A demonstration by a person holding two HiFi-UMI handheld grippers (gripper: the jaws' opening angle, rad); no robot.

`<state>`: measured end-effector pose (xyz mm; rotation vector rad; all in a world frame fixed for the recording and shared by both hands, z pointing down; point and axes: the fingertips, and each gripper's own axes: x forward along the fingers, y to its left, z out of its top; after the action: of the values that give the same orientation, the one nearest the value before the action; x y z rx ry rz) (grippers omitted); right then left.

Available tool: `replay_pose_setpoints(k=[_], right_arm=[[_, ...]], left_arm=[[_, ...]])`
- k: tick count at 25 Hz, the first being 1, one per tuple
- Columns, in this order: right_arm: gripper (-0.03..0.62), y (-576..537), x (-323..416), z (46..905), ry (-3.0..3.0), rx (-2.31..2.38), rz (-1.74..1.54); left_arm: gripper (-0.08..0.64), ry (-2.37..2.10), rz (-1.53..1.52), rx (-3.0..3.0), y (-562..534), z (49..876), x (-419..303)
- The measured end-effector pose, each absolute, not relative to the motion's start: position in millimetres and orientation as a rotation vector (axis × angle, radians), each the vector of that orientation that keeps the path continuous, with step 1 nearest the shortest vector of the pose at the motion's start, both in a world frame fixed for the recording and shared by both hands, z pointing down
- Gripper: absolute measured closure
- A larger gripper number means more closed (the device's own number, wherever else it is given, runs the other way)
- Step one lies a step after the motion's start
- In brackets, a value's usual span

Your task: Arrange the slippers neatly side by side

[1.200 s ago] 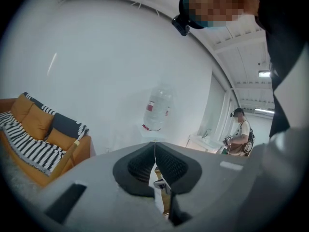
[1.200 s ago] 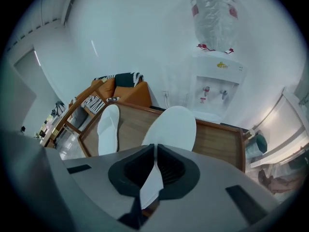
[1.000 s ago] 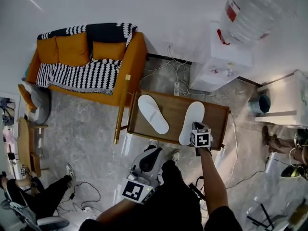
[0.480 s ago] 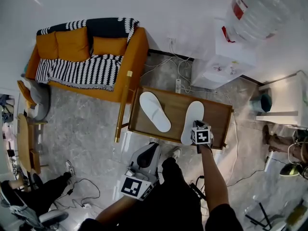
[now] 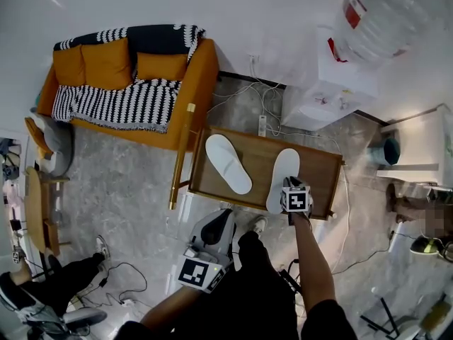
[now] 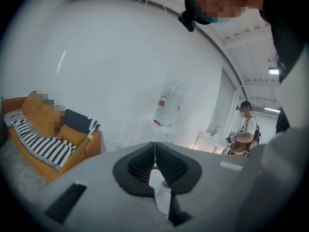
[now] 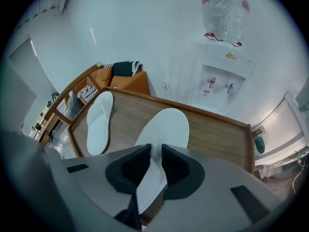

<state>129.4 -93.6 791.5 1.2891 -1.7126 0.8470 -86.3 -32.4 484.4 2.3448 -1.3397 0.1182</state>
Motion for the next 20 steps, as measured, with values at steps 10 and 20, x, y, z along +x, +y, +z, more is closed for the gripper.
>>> replay_pose_setpoints(k=[10,20], right_arm=[[0.457,-94,126,751,-1.776,1.408,0.895],[0.570,-84,108,659,-1.915,1.619,0.838]], left_arm=[[0.543,-1.389,0.135,2.301,-48,499,-98],[0.543,-1.428,0.225,2.254,-89,543,-108]])
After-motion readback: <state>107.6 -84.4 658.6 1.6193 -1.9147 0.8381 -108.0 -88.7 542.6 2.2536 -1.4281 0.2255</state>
